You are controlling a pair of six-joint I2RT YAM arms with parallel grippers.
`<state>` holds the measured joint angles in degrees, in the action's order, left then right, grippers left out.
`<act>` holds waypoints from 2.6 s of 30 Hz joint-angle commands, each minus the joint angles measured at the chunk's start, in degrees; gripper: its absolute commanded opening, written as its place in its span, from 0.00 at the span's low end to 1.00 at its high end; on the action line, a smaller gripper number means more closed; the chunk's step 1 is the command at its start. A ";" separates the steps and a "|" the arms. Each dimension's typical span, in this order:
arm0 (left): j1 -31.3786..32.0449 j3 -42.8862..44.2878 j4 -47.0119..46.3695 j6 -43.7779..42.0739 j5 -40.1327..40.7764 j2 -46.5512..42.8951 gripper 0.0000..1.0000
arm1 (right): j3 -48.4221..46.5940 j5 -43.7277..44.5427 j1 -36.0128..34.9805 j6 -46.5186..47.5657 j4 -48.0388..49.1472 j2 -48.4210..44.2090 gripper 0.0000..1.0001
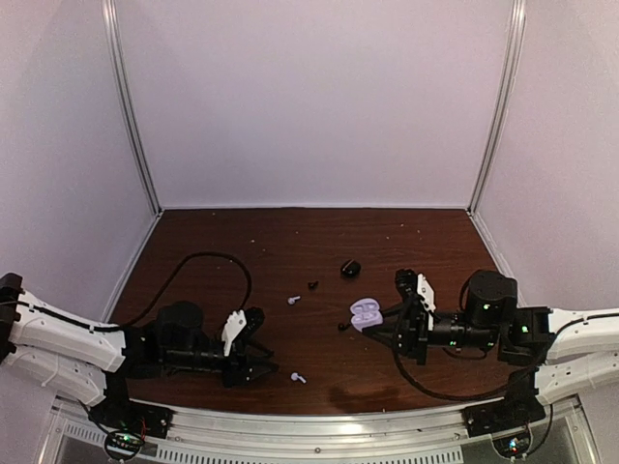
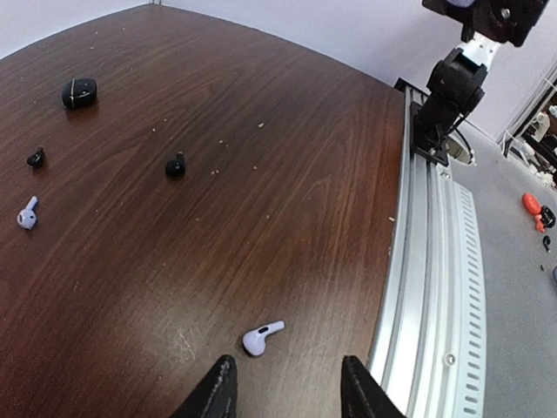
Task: Insert the wireless bluetooth earbuds into the charging case
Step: Move the left earbud to the center of the board.
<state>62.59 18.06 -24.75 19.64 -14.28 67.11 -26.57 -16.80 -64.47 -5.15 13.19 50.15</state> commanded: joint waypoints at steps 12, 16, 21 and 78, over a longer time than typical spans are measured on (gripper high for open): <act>1.22 -1.65 -20.21 -16.73 -1.81 17.47 0.43 | -0.09 -1.31 0.86 -0.80 0.96 -0.16 0.12; 1.21 -1.75 -22.58 -18.80 -2.92 20.58 0.44 | -0.59 -1.49 1.01 -0.63 0.31 -0.32 0.12; 1.12 -0.34 -23.61 -22.68 -4.13 24.75 0.44 | -0.67 -1.58 1.18 -0.65 0.16 -0.42 0.12; -2.67 10.41 -20.19 -8.11 14.30 35.54 0.28 | -0.67 1.54 1.88 -0.71 -0.74 -0.37 0.14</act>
<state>60.14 30.20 -41.80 11.22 1.15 103.09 -26.72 -16.58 -62.96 -6.39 12.21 50.78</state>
